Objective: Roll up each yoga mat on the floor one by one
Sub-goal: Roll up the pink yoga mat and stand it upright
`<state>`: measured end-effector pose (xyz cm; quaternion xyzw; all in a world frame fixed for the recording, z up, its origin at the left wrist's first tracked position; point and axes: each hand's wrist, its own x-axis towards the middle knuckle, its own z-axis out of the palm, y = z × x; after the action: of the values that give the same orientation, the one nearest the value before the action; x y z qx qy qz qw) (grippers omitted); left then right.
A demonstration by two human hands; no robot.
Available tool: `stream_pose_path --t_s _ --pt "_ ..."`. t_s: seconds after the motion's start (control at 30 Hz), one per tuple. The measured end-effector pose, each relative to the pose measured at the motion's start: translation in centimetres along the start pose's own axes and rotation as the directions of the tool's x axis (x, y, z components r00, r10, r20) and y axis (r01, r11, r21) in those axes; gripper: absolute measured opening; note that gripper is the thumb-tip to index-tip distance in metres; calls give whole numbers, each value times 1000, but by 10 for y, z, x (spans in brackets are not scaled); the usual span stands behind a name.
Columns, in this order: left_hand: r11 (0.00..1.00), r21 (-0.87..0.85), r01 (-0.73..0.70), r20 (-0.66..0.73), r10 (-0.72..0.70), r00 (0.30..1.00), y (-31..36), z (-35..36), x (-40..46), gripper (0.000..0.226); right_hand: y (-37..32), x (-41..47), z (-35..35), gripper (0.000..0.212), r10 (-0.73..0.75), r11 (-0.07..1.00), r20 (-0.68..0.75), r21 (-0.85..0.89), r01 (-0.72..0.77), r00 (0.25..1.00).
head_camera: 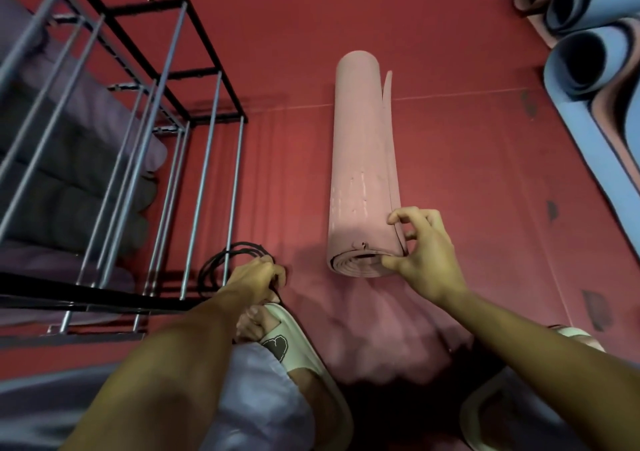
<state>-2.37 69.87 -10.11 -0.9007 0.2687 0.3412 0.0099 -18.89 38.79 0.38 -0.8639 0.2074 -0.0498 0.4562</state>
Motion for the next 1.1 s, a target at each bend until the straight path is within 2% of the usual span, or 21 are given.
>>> stream_pose_path --t_s 0.13,0.23,0.37,0.5,0.63,0.8,0.9,1.0,1.07,1.1 --pt "1000 9 -9 -15 9 1000 -2 6 2 19 -2 0 1 67 0 1000 -1 -15 0 1000" --pt "987 -157 29 -50 -37 998 -3 1 11 17 -2 0 0 66 4 1000 -2 -26 -4 1000" --pt "846 -534 0 -60 -37 997 8 -22 22 17 0 0 1 67 11 999 3 -53 -11 1000" --pt "744 -658 -111 -182 -14 983 25 -50 19 12 -5 -2 -2 67 1 997 2 -80 -1 1000" --pt "596 -775 -212 -361 -142 922 41 -93 9 8 -23 -5 -12 63 -59 989 -42 -141 52 997" --pt "511 -770 -382 -538 -196 820 94 -166 -15 12 -76 -1 -45 60 -141 944 -59 -309 116 988" --pt "548 -656 -520 -685 -141 715 142 -217 -46 9 -120 -2 -74 76 -176 918 -68 -372 139 982" --pt "581 -487 -652 -762 82 642 183 -268 -93 7 -168 -14 -105 94 -229 893 -72 -413 180 971" --pt "566 -415 -712 -734 254 630 206 -298 -132 5 -199 -29 -131 111 -275 862 -69 -460 214 959" --pt "551 -419 -722 -694 319 646 214 -309 -151 6 -214 -37 -145 121 -288 851 -68 -475 223 955"
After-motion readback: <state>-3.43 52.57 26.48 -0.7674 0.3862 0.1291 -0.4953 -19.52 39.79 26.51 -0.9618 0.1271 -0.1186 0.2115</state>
